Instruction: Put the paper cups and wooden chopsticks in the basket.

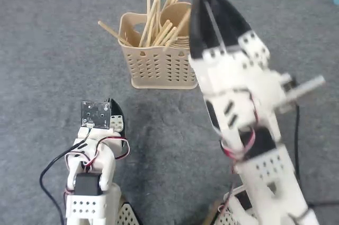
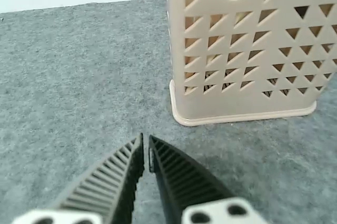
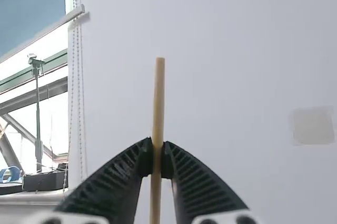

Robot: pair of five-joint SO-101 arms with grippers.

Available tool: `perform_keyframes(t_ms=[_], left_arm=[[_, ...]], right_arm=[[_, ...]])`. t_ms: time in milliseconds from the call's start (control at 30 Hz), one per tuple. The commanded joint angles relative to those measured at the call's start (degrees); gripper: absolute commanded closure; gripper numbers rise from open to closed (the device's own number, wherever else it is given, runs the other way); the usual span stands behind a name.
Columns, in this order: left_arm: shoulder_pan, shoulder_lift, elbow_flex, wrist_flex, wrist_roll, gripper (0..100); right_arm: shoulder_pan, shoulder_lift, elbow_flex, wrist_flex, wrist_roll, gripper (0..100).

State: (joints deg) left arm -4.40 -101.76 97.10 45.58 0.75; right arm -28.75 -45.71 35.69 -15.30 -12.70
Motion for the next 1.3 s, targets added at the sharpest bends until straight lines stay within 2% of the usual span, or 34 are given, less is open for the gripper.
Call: perform_keyframes(t_ms=[0, 100, 267, 567, 733, 867, 1267], left_arm=[[-0.35, -0.7, -0.4, -1.67, -0.53, 99], [-0.35, -0.7, -0.4, -1.85, -0.53, 99], [-0.97, -0.7, -0.4, -2.02, -0.53, 99], [-2.9, -0.7, -0.4, -3.6, -0.53, 99], [-2.99, -0.7, -0.4, -3.6, -0.53, 99], [-2.99, -0.7, -0.4, -3.6, -0.53, 99], [-3.08, -0.7, -0.4, -3.6, -0.53, 99]], right_arm=[[-0.48, 10.77, -12.75, -1.19, -1.14, 98.9], [-1.19, 19.65, -21.27, -1.01, -3.78, 98.9], [-1.27, 31.16, -28.57, -1.01, -4.04, 98.9], [-1.36, 38.2, -24.53, -1.1, -4.04, 97.7], [-1.98, 38.46, -20.48, -1.01, -4.04, 87.6], [-2.33, 37.49, -20.66, 0.4, -3.96, 85.6], [-2.24, 17.63, -27.08, 36.62, -3.87, 85.3]])
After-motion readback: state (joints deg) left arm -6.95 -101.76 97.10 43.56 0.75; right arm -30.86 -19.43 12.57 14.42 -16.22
